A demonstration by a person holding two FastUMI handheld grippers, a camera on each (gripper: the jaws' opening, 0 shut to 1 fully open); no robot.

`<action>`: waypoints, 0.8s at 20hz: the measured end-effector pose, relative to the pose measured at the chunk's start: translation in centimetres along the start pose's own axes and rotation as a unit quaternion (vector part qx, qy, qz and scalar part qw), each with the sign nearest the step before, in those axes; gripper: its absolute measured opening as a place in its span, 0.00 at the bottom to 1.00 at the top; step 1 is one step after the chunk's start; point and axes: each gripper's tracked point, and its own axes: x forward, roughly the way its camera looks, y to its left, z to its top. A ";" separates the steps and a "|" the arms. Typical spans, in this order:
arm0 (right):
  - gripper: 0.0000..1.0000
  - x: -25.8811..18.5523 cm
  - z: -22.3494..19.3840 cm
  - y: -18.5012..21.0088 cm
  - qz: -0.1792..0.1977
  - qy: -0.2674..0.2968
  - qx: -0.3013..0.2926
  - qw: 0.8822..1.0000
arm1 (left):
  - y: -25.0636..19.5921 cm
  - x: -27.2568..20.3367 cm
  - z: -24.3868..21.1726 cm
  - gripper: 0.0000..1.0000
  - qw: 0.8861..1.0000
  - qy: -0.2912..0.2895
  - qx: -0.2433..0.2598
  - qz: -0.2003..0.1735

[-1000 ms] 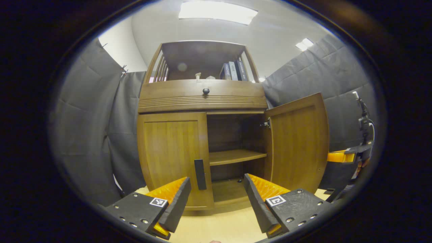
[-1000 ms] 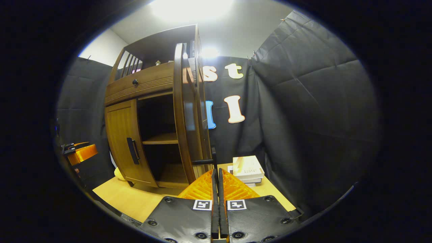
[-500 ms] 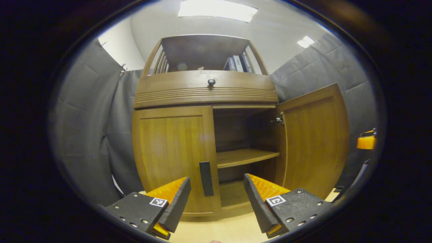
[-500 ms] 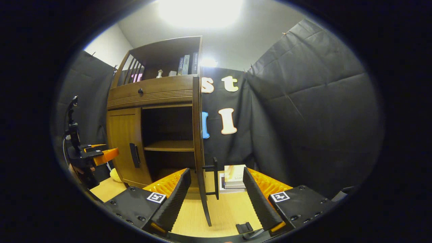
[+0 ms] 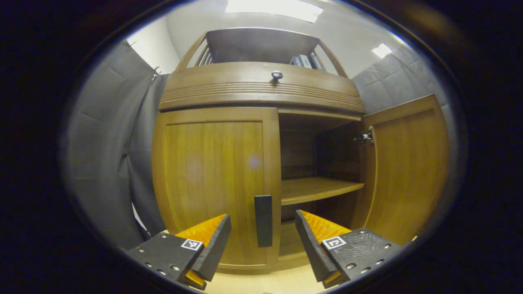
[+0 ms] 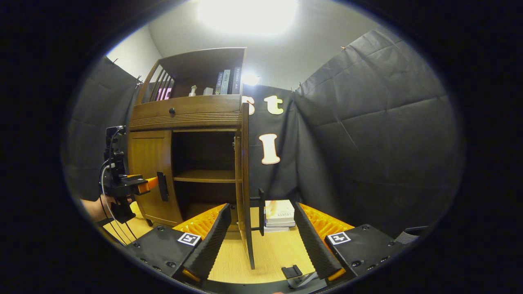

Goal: Open the right door of the double-door shoe cabinet with the right hand, and open the left door with the left hand.

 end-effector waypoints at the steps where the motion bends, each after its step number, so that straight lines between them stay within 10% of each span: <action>1: 0.96 -0.1 -0.2 0.0 -0.003 0.002 0.000 1.000 | -0.1 0.0 -0.2 0.92 1.000 0.004 -0.003 0.000; 9: 0.96 -0.6 -1.8 0.5 -0.010 0.018 0.001 1.000 | 0.2 0.5 -1.0 0.92 1.000 0.024 0.001 0.000; 16: 0.92 0.1 -2.3 1.7 0.000 0.024 -0.005 1.000 | -0.4 1.3 -1.1 0.58 1.000 0.023 0.007 -0.012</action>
